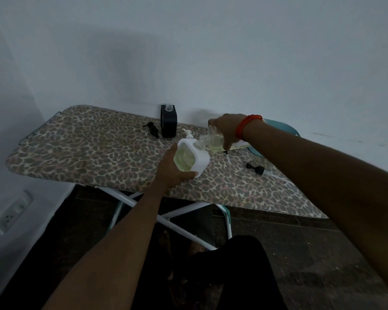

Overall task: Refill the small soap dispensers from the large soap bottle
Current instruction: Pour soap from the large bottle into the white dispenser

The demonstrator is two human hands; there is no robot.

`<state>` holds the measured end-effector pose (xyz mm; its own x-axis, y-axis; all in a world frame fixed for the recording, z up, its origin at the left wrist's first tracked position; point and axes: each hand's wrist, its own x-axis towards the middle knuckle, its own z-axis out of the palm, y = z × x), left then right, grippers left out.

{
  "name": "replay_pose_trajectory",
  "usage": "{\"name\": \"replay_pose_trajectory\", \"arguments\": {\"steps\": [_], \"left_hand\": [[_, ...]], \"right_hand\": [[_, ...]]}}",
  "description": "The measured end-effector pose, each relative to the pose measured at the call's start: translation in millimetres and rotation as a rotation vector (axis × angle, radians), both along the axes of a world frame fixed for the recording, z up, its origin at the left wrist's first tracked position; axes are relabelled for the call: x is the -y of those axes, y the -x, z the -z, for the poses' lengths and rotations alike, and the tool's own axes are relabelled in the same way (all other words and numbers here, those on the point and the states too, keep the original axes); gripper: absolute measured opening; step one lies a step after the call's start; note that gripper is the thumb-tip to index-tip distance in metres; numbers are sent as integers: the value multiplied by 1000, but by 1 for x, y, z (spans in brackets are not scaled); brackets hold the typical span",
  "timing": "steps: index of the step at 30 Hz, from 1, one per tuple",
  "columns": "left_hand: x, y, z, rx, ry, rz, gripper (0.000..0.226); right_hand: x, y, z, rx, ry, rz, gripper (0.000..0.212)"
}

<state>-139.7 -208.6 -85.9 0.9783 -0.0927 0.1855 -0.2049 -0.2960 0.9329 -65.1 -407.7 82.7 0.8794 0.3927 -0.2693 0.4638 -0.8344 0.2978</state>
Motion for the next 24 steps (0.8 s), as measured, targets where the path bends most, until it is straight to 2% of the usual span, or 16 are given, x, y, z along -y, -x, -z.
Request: {"name": "replay_pose_trajectory", "arguments": {"steps": [8, 14, 17, 20, 24], "left_hand": [[-1, -2, 3, 28, 19, 8, 109], [-1, -3, 6, 24, 35, 5, 109], [-2, -5, 7, 23, 43, 4, 113], [-2, -5, 9, 31, 63, 7, 111], [-1, -7, 11, 43, 68, -5, 103]], "right_hand": [[4, -2, 4, -30, -32, 19, 81], [14, -5, 11, -74, -177, 40, 79], [20, -8, 21, -86, -273, 58, 86], [29, -10, 32, -101, -408, 68, 84], [49, -4, 46, -65, -712, 140, 77]]}}
